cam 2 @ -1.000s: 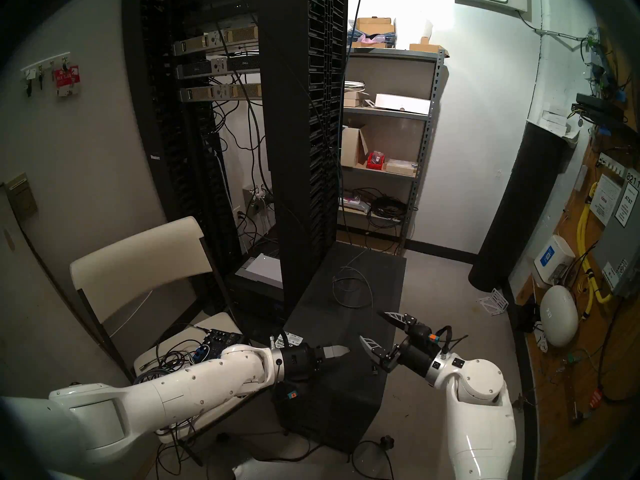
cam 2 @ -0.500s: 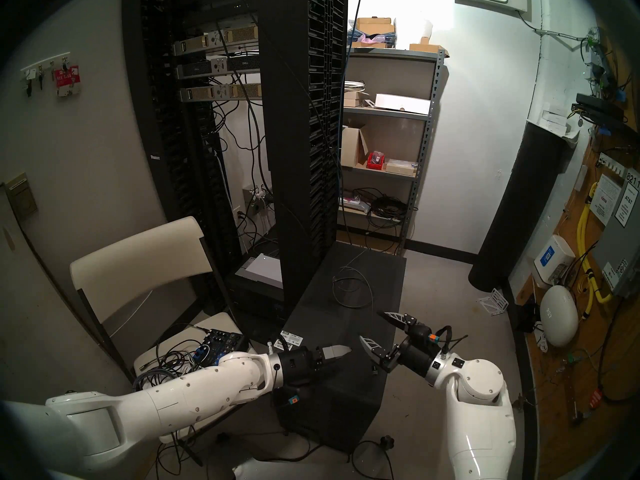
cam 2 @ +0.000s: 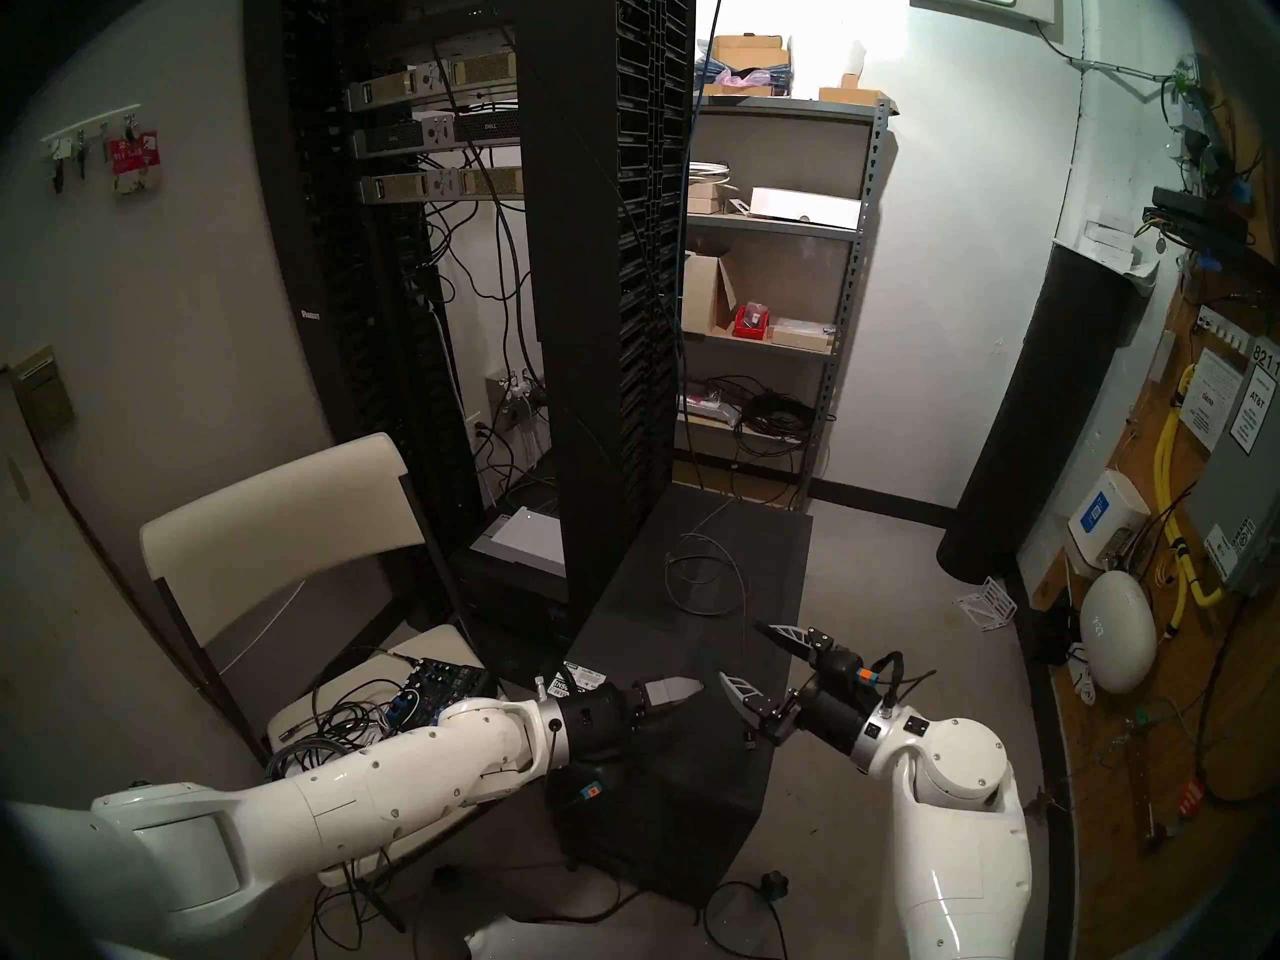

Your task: Insert the cable into the workstation's USB slot

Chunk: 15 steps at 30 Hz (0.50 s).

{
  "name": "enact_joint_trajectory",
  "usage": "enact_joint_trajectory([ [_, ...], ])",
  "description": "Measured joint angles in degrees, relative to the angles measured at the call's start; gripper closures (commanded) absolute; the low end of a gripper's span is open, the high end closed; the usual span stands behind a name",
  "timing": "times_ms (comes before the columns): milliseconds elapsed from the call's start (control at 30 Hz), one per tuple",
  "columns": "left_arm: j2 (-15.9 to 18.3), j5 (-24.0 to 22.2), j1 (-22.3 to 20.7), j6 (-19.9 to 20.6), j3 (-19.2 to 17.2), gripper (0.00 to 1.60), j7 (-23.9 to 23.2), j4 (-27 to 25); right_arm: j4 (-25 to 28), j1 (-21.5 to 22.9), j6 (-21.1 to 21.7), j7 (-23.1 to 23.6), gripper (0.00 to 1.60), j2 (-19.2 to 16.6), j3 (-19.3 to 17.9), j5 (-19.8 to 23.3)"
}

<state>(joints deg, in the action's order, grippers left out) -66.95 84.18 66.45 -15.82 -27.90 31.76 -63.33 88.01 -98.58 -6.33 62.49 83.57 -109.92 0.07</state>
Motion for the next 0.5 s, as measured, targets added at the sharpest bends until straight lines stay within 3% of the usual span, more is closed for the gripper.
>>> enact_joint_trajectory([
  [500,3.58,-1.38,2.3,0.16,-1.29,0.0,0.81,-1.8,-3.6,0.29,3.93,-2.55,0.0,-0.82,-1.56,-4.47],
])
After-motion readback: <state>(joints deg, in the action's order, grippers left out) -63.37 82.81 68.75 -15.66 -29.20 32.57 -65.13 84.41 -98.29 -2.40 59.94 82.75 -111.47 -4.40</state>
